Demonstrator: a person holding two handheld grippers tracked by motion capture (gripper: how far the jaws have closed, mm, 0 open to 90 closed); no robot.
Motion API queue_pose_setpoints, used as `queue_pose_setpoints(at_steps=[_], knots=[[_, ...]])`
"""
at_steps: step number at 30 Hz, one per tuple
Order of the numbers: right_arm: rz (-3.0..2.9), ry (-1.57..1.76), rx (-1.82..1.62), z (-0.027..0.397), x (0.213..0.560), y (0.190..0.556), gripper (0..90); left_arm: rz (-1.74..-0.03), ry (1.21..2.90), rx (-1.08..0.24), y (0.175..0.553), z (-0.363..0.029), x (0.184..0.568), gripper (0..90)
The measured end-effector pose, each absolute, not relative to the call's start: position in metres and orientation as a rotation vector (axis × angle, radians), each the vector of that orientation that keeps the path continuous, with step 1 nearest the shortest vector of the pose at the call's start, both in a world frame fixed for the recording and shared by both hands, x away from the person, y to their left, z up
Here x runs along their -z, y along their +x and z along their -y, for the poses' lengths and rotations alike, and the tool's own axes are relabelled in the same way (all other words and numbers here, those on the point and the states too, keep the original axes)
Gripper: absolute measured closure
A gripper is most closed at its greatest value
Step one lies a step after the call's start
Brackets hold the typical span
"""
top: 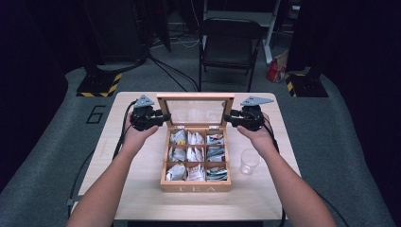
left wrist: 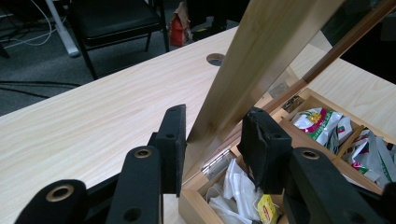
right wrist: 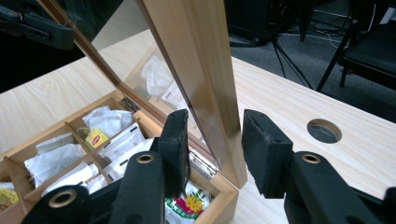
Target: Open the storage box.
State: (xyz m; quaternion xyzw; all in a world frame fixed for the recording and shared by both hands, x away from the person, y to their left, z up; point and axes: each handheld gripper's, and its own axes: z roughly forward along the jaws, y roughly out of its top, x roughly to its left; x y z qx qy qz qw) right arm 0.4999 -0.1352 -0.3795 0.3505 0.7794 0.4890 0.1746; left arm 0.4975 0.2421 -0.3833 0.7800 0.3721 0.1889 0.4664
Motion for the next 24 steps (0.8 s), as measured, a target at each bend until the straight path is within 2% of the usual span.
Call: queue_pose_setpoints(at_steps=[14,21,24], knots=[[-2.190,1.007,-1.373,0.132,0.378,0.510,63.4,-0.922,1.891,-0.435,0.510,-0.241,0.390,59.3],[-2.177,1.028,-1.371,0.131,0.378,0.518,63.6,-0.924,1.893,-0.450,0.517,-0.242,0.391,63.4],[-2.174,1.053,-1.390,0.131,0.379,0.522,60.1,-0.934,1.904,-0.455,0.521,-0.242,0.390,65.2]])
